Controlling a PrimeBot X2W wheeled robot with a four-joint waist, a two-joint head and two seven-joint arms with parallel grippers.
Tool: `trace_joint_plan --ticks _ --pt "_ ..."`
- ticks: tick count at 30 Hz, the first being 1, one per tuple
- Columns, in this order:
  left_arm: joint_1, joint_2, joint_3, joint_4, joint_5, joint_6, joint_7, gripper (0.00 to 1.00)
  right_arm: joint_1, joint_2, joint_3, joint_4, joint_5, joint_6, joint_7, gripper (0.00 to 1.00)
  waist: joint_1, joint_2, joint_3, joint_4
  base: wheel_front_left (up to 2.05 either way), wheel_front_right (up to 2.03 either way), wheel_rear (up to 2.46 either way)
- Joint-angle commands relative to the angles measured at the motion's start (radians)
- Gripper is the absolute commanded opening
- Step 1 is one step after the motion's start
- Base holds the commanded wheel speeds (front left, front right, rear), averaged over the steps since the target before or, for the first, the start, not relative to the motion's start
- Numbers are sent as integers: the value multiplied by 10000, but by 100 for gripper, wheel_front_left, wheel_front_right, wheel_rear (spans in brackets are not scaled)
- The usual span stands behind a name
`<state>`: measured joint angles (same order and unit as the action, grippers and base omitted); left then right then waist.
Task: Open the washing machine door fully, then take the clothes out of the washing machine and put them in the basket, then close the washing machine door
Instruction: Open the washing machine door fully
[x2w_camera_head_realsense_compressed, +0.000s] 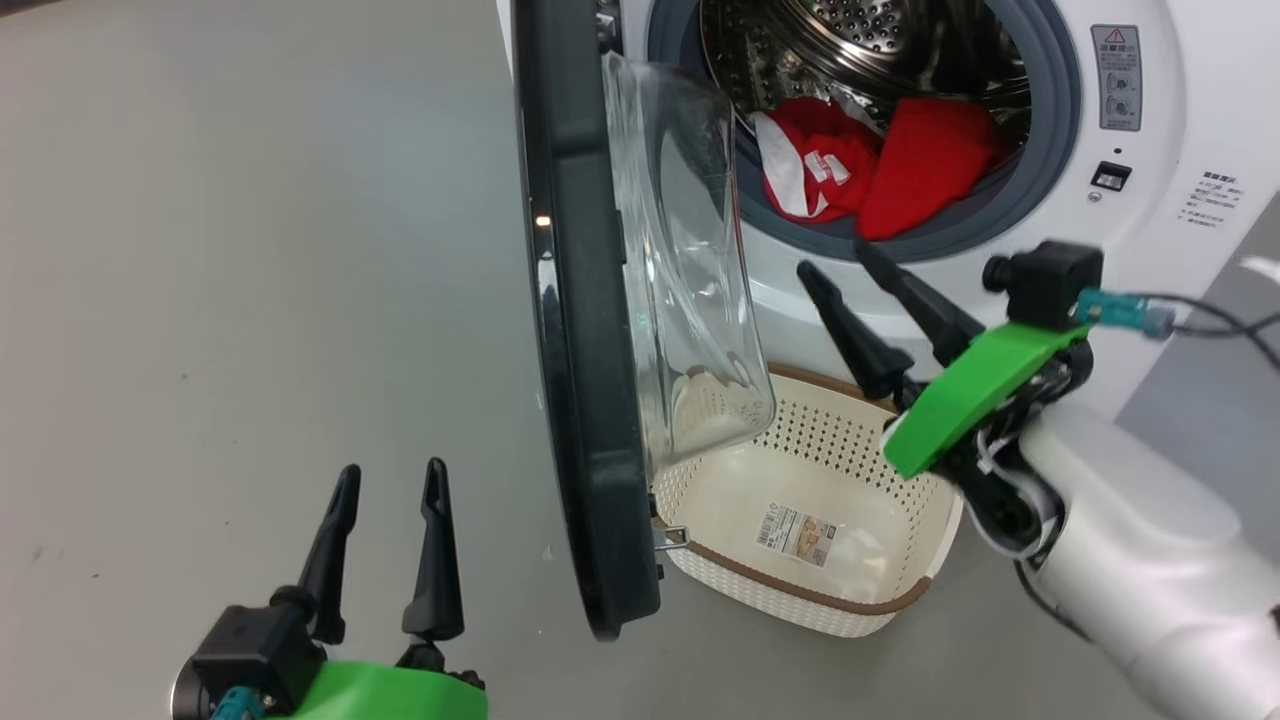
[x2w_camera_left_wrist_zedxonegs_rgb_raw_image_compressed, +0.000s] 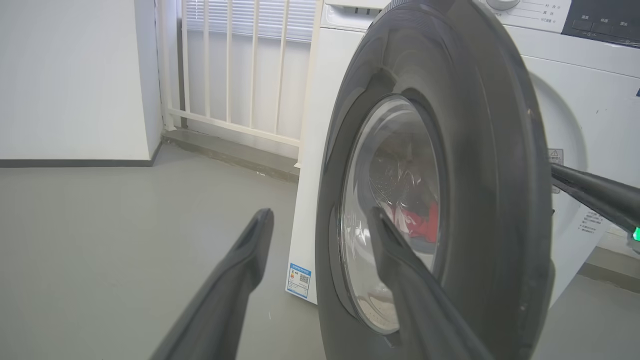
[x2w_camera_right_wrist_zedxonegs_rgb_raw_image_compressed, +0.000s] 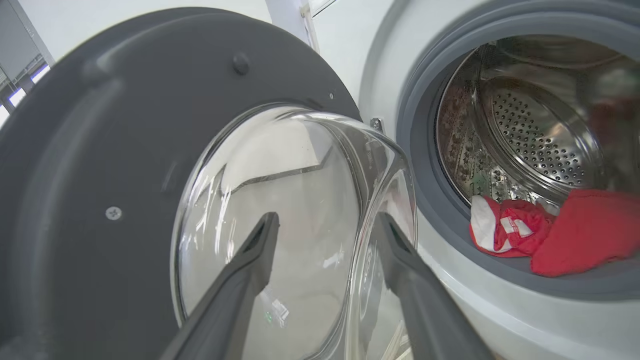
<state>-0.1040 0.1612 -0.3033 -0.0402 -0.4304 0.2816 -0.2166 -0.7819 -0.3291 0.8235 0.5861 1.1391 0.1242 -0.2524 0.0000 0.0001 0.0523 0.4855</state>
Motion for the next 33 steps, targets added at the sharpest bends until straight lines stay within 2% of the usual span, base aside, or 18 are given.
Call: trace_joint_plan --ticks 1,6,11,16,20,33 --pt "-165 97 384 -234 18 59 -116 100 461 205 -370 -109 -631 65 -91 100 0 -1 5 -28 0 0 0" --pt "-200 165 255 -151 151 26 -144 100 1703 913 -2446 -409 -3486 65 -92 100 0 -1 17 -61 0 0 0" --pt "-230 165 211 -92 175 -2 -191 100 3102 1702 -4511 -1563 -6353 65 -92 100 0 -1 29 -57 0 0 0" --pt "-266 239 118 -5 244 -170 -260 100 4527 2547 -6225 -2855 -8326 65 -92 100 0 -1 7 -50 0 0 0" --pt "-222 238 142 35 322 -166 -326 100 5346 2765 -6834 -3681 -9153 65 -93 100 0 -1 -19 -108 0 0 0" --pt "-119 167 142 175 474 -176 -410 100 6915 2787 -6474 -4398 -8798 65 -80 100 0 -1 -185 -228 0 0 0"
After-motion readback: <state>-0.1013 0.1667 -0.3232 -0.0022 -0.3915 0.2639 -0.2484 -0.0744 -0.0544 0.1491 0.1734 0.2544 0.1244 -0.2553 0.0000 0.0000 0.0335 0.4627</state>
